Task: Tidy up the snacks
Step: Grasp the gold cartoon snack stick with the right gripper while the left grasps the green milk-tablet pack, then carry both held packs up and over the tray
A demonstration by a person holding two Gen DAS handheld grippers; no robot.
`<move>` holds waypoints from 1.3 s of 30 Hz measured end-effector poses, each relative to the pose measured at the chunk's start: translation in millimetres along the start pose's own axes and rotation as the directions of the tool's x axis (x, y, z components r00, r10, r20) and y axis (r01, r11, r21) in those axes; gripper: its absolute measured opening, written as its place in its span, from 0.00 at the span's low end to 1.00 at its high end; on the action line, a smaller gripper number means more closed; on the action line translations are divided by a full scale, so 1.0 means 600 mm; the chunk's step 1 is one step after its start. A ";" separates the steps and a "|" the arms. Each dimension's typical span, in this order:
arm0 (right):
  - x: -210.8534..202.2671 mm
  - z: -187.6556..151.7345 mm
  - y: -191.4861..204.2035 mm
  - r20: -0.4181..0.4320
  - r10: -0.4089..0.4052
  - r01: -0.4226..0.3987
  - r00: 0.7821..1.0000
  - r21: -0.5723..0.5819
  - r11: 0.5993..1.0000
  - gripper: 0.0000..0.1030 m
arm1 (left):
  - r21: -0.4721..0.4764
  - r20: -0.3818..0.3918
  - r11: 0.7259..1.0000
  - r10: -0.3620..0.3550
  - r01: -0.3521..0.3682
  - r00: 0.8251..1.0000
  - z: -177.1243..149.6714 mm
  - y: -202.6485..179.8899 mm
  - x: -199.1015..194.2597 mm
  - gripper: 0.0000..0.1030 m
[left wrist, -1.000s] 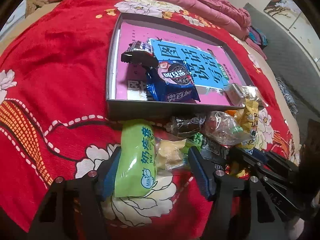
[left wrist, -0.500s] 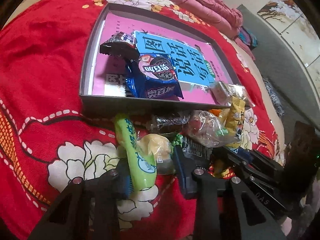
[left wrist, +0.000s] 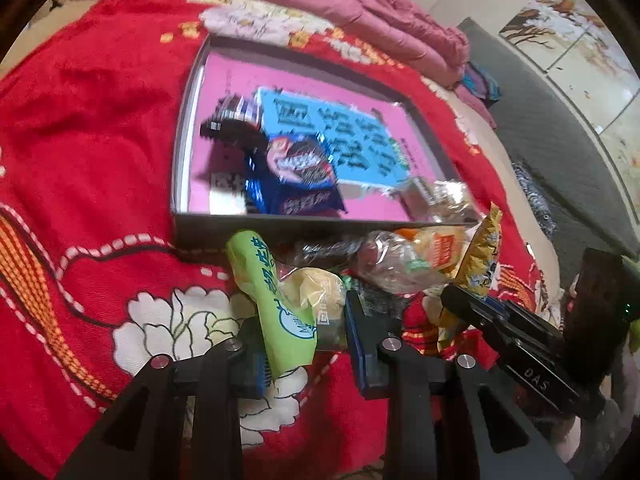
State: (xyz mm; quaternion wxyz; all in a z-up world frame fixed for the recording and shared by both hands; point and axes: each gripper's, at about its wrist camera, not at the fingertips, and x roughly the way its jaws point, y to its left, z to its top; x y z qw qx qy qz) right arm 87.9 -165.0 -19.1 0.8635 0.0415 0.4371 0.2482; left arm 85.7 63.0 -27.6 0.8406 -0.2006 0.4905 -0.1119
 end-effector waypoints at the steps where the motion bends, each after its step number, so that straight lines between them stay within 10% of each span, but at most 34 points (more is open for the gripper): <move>1: -0.004 0.002 0.000 0.006 -0.001 0.001 1.000 -0.002 1.000 0.19 | 0.008 0.012 1.000 0.001 -0.001 1.000 0.001 -0.002 -0.006 0.30; 39: -0.097 0.059 0.009 0.170 -0.051 0.055 0.984 -0.018 0.998 0.19 | 0.028 0.241 0.995 -0.104 0.101 0.965 0.030 -0.002 -0.101 0.30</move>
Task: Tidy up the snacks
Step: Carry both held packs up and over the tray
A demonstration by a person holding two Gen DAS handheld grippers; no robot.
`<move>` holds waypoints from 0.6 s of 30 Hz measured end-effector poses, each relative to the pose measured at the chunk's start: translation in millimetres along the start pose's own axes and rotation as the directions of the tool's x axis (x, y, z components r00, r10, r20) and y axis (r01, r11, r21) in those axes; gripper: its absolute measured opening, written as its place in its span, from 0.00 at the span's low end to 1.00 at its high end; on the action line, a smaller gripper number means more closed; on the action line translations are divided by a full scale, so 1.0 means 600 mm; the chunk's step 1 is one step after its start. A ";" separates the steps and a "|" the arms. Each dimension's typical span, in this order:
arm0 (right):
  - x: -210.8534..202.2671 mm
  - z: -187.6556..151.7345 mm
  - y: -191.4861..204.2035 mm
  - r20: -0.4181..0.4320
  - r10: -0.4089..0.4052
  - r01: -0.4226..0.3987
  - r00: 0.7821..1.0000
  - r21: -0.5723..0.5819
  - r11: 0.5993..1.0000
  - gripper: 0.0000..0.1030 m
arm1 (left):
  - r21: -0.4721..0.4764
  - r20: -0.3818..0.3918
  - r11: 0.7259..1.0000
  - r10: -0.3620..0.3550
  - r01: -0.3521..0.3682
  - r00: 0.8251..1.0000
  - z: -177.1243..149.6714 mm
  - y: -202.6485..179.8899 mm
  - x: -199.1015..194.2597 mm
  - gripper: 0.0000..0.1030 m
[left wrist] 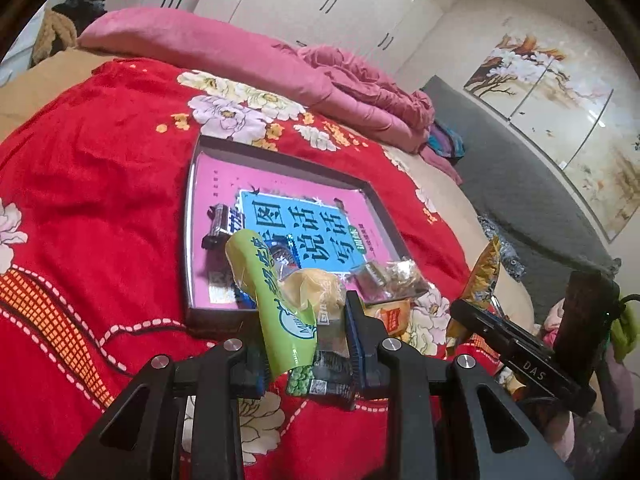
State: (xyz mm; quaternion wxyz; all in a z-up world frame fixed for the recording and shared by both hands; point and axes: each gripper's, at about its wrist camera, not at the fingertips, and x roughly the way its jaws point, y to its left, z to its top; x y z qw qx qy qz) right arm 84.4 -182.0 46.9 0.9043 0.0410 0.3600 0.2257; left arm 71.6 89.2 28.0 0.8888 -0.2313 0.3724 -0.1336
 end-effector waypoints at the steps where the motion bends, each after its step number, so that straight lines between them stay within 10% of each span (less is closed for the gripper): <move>1: 0.000 0.002 0.000 0.003 0.003 -0.003 1.000 0.004 1.000 0.19 | 0.002 0.003 1.000 0.000 0.000 1.000 0.000 -0.001 0.000 0.30; 18: 0.018 0.037 -0.026 0.020 -0.009 0.008 1.000 0.050 0.999 0.19 | 0.062 0.048 0.998 0.007 -0.010 0.999 0.016 -0.013 0.016 0.30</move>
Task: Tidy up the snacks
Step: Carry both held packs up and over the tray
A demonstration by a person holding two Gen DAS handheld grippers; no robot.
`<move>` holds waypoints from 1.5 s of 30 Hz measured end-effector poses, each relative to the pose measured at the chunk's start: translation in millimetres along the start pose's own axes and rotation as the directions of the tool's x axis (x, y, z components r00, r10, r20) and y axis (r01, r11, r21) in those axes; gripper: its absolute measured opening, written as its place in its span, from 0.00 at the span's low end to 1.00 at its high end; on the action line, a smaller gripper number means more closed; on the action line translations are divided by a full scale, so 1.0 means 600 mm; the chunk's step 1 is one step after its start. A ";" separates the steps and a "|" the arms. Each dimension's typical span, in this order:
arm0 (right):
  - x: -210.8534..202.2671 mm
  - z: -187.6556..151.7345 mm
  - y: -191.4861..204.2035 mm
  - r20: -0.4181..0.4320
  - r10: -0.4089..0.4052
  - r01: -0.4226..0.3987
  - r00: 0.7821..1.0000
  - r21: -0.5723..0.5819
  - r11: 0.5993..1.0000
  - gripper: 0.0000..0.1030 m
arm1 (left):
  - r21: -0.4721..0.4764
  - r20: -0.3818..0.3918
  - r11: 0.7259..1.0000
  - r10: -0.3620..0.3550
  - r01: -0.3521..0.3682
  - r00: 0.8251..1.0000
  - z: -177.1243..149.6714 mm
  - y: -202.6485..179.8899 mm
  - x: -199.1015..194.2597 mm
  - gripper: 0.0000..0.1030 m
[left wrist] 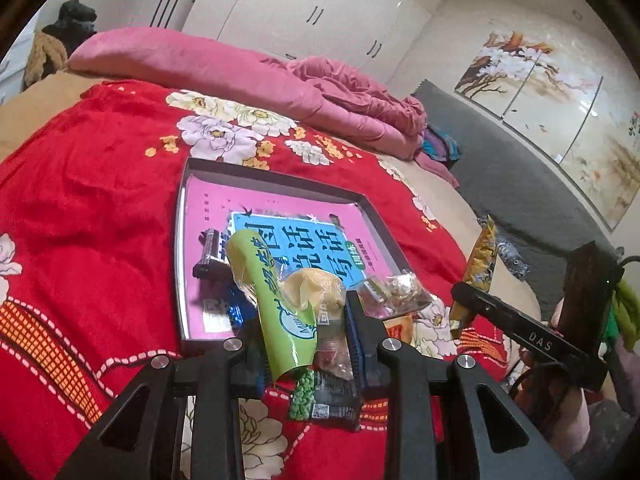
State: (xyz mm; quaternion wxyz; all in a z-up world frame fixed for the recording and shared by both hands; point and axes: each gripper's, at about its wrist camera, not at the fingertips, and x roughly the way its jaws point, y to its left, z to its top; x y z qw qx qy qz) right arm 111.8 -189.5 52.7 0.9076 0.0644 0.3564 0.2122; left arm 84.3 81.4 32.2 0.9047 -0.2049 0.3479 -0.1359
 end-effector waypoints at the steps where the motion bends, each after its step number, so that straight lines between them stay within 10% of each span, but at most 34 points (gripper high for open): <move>1: 0.003 0.002 -0.002 -0.001 0.001 -0.001 1.000 0.005 1.000 0.19 | 0.006 0.003 1.000 0.003 -0.003 1.000 0.001 -0.002 0.002 0.30; 45: 0.097 0.037 -0.032 -0.029 -0.099 0.098 0.995 -0.028 0.995 0.19 | 0.122 -0.141 0.992 -0.011 0.028 0.990 0.017 -0.048 0.177 0.30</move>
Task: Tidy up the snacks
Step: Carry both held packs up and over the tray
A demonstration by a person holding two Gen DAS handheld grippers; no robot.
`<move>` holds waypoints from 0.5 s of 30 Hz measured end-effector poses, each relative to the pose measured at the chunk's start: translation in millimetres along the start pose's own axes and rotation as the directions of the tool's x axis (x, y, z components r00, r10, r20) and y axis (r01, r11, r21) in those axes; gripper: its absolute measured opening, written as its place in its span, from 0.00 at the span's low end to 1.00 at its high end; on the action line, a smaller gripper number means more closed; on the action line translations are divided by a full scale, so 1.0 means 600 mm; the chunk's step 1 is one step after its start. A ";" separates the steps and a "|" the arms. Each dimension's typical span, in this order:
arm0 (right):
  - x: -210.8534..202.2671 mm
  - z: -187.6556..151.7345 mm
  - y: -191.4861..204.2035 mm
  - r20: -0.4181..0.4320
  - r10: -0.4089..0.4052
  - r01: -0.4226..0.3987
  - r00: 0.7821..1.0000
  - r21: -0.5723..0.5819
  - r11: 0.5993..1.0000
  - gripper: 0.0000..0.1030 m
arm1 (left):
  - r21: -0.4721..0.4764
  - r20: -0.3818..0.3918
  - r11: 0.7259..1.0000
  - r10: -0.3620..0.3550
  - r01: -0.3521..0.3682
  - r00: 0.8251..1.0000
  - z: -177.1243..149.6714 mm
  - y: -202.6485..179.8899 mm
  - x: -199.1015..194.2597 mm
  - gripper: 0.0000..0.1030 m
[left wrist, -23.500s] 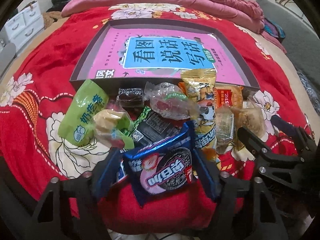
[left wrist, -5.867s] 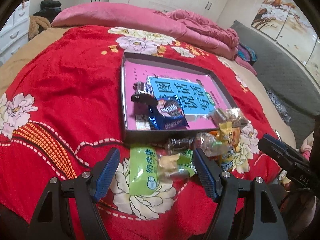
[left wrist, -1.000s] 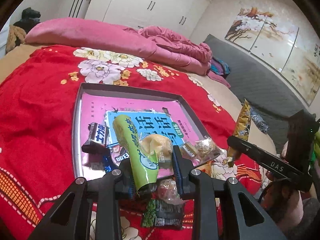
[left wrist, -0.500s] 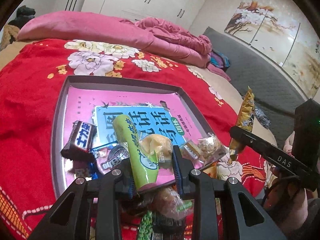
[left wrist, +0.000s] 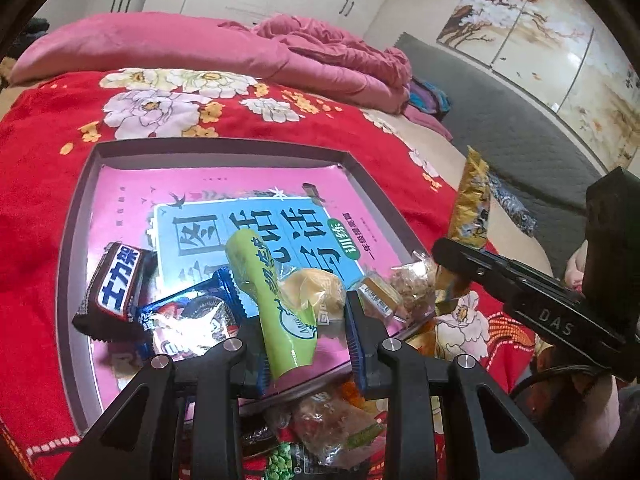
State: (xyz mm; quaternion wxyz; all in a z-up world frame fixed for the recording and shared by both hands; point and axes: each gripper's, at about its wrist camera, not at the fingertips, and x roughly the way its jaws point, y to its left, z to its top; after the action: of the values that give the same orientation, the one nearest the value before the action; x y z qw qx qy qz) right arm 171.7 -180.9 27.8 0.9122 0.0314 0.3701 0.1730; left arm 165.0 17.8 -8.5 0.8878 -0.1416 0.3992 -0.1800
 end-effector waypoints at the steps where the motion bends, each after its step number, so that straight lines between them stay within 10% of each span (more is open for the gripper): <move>1: 0.003 -0.001 0.000 -0.005 -0.002 0.002 1.000 0.000 1.000 0.19 | 0.003 -0.005 1.000 0.001 -0.001 1.000 0.001 0.000 0.001 0.30; 15: 0.043 -0.010 -0.004 -0.054 -0.007 0.007 0.999 0.000 1.000 0.19 | -0.002 -0.059 1.000 -0.010 0.010 0.998 -0.002 0.000 0.022 0.30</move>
State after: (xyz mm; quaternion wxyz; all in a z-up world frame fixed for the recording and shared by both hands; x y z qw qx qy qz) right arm 185.2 -175.1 5.9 0.9025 0.0253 0.3947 0.1704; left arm 172.3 11.9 -18.1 0.8745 -0.1389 0.4249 -0.1881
